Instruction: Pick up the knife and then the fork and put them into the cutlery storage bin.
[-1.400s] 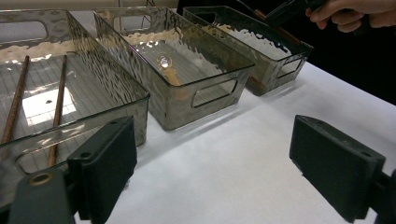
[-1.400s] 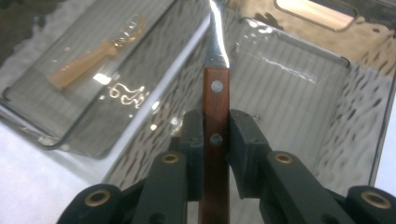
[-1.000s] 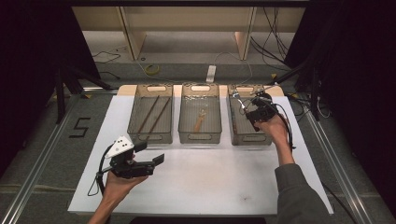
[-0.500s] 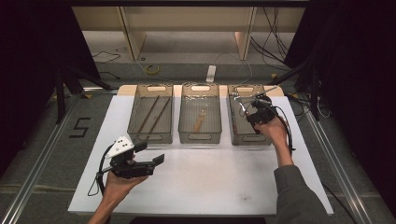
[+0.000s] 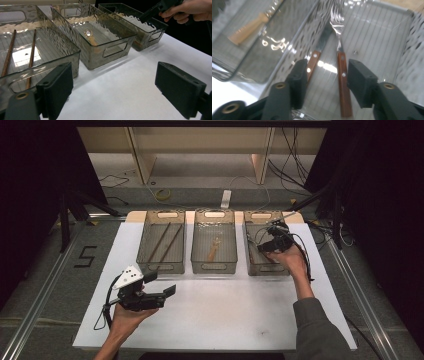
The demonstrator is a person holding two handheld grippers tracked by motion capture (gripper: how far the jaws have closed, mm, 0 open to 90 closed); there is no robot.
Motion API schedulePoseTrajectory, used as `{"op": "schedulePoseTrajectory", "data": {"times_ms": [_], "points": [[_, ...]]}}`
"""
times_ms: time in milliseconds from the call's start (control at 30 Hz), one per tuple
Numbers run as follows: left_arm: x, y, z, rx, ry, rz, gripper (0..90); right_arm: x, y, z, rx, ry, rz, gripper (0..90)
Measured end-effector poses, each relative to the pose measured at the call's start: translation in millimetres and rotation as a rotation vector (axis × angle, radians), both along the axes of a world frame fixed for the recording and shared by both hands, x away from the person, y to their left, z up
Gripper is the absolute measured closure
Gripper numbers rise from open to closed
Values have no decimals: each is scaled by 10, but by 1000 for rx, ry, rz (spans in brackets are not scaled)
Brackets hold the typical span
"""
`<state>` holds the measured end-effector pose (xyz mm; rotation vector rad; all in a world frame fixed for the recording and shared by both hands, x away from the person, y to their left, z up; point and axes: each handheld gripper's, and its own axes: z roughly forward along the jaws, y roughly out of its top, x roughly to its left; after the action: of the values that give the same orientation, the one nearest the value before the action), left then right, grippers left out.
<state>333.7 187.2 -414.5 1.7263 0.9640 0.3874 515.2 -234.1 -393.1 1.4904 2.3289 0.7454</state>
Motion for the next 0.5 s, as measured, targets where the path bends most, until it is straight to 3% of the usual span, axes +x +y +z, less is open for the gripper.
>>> {"op": "schedulePoseTrajectory", "data": {"times_ms": [500], "points": [[1, 1, 0, 0, 0, 0, 143, -326, 61, 218, 38, -100, 95, 408]]}}
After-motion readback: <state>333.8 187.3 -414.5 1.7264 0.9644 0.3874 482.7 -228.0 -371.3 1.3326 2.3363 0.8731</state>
